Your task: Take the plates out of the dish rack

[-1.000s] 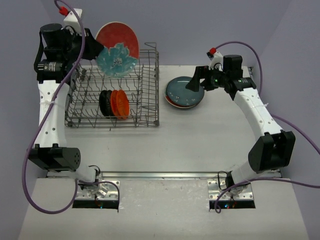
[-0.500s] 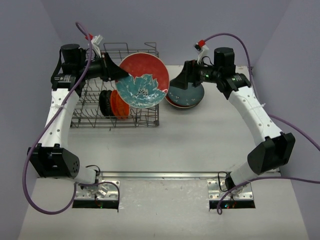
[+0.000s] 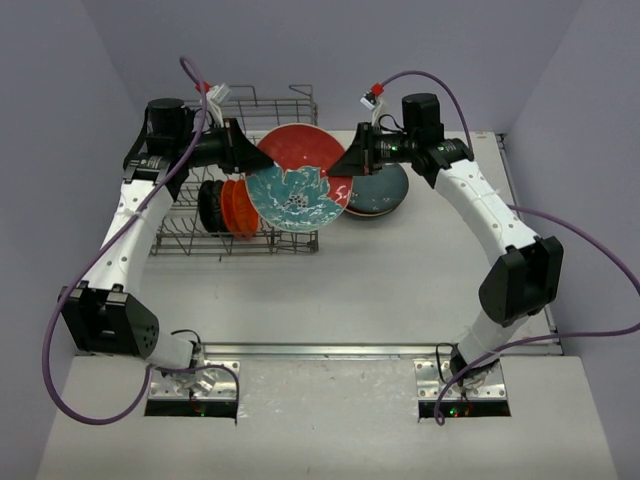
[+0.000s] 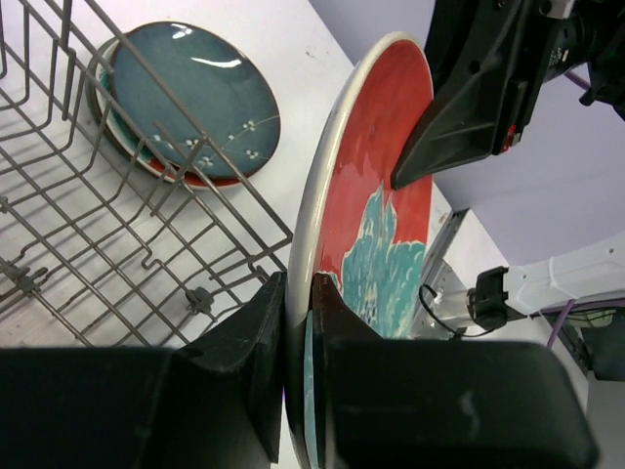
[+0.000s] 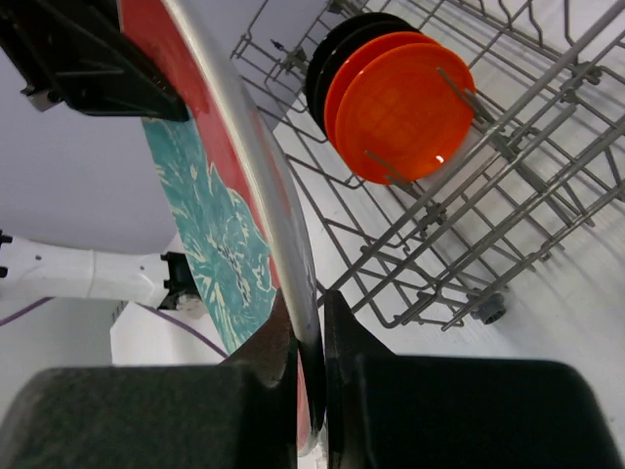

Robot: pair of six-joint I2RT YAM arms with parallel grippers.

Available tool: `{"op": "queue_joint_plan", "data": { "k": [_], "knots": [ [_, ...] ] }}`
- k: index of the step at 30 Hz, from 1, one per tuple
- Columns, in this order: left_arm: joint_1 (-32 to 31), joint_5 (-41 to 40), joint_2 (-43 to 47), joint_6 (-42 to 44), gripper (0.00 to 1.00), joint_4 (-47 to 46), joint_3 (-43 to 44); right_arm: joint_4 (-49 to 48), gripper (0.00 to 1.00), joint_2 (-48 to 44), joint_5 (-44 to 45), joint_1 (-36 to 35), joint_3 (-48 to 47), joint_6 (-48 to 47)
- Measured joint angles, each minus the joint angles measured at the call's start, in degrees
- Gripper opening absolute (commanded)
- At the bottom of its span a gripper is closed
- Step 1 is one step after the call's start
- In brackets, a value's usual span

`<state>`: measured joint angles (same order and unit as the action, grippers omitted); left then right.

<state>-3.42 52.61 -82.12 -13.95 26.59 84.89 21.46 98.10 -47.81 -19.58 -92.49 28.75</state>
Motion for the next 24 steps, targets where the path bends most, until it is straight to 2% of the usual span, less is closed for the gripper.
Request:
{"op": "queue_joint_plan", "data": {
  "k": [4,7,8,11,16,21,24],
  "knots": [
    [0.05,-0.07,0.00,-0.87,0.63,-0.63,-0.05,-0.73,0.00,0.04,-2.75,0.53,0.07,1.30],
    [-0.41,-0.31,0.09,-1.32,0.97,-1.49,-0.03,-1.42,0.00,0.00,-2.67,1.24,1.52,2.50],
    [-0.57,-0.90,0.22,-1.42,1.00,-1.68,0.00,-1.58,0.00,0.00,-2.60,1.81,2.50,3.08],
    [-0.81,-3.48,0.48,-1.57,1.00,-2.11,0.01,-2.35,0.00,0.00,-3.82,4.73,5.91,6.17],
    [-0.81,-9.10,1.02,-1.52,1.00,-1.89,1.18,-6.36,0.00,-0.26,-6.32,13.36,10.80,13.03],
    [-0.81,-14.37,1.88,-1.12,1.00,-1.79,2.42,-8.40,0.00,-0.26,-4.76,23.29,13.13,14.34],
    [-0.81,-16.92,2.39,-1.11,1.00,-1.62,2.61,-8.09,0.00,-0.22,-2.48,26.81,13.20,13.62]
  ]
}}
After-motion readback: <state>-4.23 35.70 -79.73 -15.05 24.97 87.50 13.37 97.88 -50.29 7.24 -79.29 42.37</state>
